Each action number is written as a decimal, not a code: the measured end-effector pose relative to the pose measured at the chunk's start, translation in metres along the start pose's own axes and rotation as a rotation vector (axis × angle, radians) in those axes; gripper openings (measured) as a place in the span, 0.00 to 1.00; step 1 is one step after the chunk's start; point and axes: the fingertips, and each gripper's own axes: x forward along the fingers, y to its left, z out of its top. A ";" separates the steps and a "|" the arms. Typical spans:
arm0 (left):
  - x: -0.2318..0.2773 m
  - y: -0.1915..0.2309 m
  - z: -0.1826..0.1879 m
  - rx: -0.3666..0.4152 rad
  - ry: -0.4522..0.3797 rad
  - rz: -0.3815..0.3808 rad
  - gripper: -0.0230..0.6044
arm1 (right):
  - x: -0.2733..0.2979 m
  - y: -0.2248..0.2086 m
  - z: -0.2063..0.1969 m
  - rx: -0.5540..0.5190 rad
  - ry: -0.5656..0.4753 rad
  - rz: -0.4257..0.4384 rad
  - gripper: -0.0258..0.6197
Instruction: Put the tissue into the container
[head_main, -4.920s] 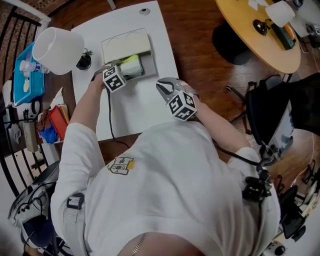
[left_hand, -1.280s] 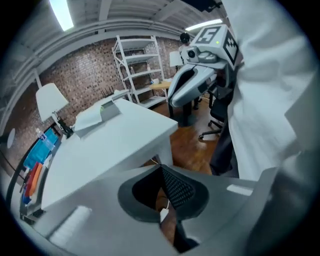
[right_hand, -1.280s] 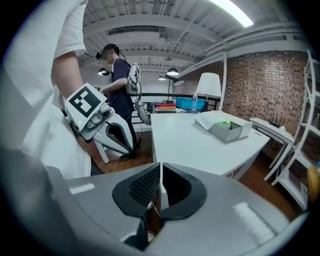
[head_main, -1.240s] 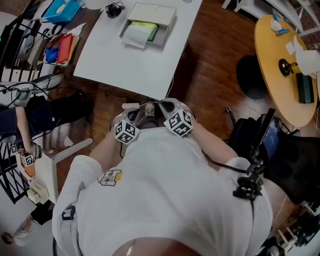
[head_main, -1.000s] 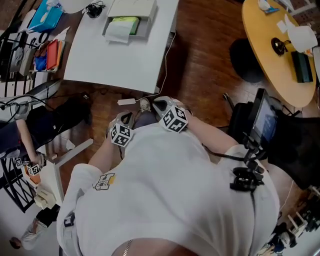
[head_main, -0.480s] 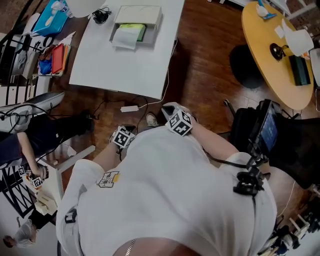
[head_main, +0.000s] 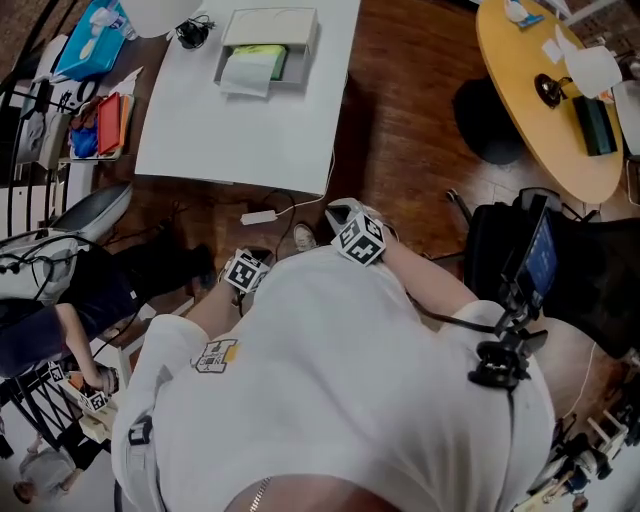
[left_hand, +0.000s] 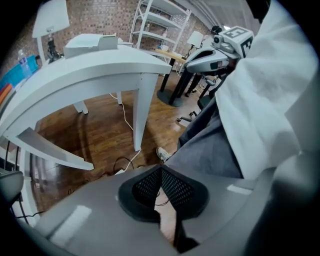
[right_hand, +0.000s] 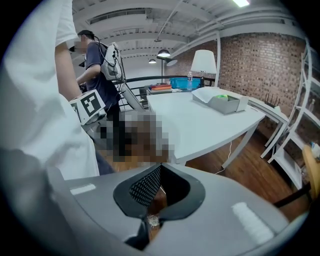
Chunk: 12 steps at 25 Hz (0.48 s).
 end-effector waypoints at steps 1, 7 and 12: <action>0.001 0.002 0.000 0.005 0.002 -0.002 0.04 | 0.001 0.000 0.001 -0.001 0.000 -0.002 0.04; 0.009 0.009 0.000 0.038 0.006 -0.031 0.04 | 0.003 0.000 0.001 0.008 0.008 -0.013 0.04; 0.006 0.008 0.008 0.047 0.005 -0.036 0.04 | 0.003 0.000 0.001 0.010 0.010 -0.015 0.04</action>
